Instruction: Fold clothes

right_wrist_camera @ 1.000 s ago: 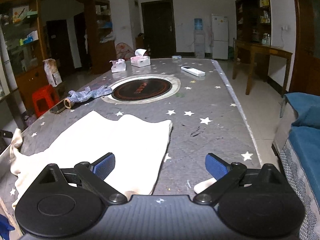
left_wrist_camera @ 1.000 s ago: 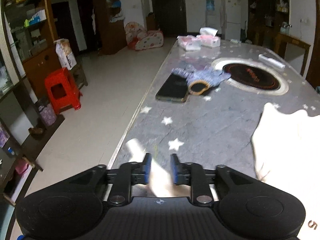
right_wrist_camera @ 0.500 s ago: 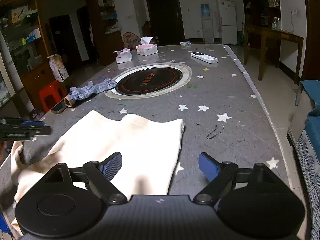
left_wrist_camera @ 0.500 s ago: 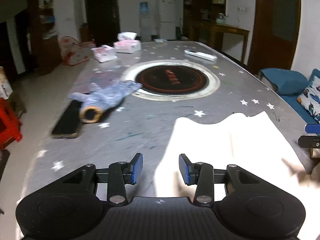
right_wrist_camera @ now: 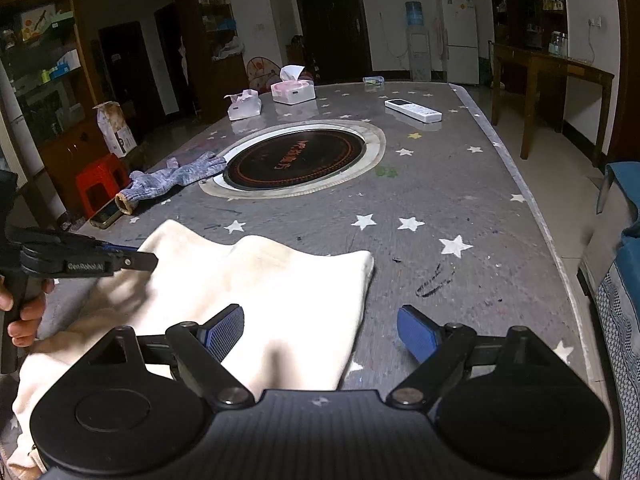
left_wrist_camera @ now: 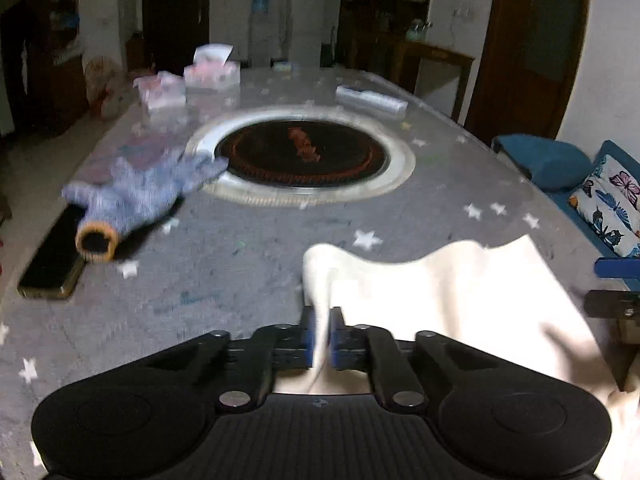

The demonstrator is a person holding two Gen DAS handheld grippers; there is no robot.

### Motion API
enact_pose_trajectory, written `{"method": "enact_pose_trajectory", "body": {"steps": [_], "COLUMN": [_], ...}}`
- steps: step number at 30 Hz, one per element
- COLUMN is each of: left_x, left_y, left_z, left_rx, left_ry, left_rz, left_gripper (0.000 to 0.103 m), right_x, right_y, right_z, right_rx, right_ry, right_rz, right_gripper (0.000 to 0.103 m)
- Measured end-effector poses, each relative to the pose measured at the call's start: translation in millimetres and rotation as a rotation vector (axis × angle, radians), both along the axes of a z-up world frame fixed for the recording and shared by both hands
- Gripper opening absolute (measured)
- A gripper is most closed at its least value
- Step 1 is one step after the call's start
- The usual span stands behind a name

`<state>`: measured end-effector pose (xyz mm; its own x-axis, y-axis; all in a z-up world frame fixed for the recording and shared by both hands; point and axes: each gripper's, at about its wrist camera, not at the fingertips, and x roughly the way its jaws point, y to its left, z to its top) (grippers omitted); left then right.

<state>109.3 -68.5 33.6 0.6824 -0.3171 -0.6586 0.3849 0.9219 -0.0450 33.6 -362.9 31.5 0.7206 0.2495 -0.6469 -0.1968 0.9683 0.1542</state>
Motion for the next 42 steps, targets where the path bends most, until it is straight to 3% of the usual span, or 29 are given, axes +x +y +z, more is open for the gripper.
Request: {"method": "enact_pose_trajectory", "body": {"steps": [3, 5, 9, 11, 17, 18, 24, 27, 31, 34, 38, 42], "left_x": [-22.8, -43.3, -77.6, -84.3, -69.6, -70.4, -81.6, -79.6, -75.0, -73.6, -59.4, -34.8], "left_y": [-15.2, -28.1, -46.0, -46.7, -28.9, -29.7, -45.6, -55.1, -60.3, -58.0, -40.6, -16.6], "left_z": [10.2, 12.1, 10.0, 10.1, 17.8, 16.1, 0.9, -7.4, -15.0, -13.3, -2.1, 10.8], "left_rx": [0.028, 0.06, 0.104, 0.116, 0.071, 0.075, 0.099, 0.128, 0.127, 0.128, 0.104, 0.076], "left_ry": [-0.076, -0.118, -0.148, -0.164, -0.164, -0.157, -0.127, -0.112, -0.076, -0.089, -0.117, -0.124], "left_rz": [-0.078, -0.18, -0.386, -0.402, -0.308, -0.336, -0.462, -0.479, -0.503, -0.494, -0.403, -0.258], "left_gripper": [0.006, 0.006, 0.019, 0.025, 0.042, 0.05, 0.051, 0.046, 0.019, 0.006, 0.003, 0.0], "right_x": [1.9, 3.0, 5.9, 7.0, 13.2, 14.7, 26.0, 32.2, 40.1, 46.6, 54.7, 61.3], "right_y": [-0.6, -1.6, -5.3, -5.7, -5.9, -6.3, -7.3, -6.8, -5.2, -4.3, -3.6, 0.2], "right_z": [-0.6, -0.8, -0.3, 0.0, -1.1, -1.7, -9.4, -13.9, -17.1, -21.2, -25.4, -25.4], "right_rx": [-0.002, -0.001, 0.007, 0.006, 0.005, 0.007, 0.026, 0.029, 0.023, 0.012, 0.002, -0.012], "right_ry": [-0.002, -0.002, -0.001, -0.001, 0.007, 0.011, 0.052, 0.073, 0.086, 0.096, 0.108, 0.107], "right_rz": [-0.001, -0.006, -0.019, -0.017, -0.011, -0.012, -0.004, -0.001, 0.007, 0.0, -0.005, 0.004], "right_gripper": [0.086, 0.086, 0.086, 0.086, 0.083, 0.082, 0.069, 0.065, 0.059, 0.053, 0.043, 0.02]}}
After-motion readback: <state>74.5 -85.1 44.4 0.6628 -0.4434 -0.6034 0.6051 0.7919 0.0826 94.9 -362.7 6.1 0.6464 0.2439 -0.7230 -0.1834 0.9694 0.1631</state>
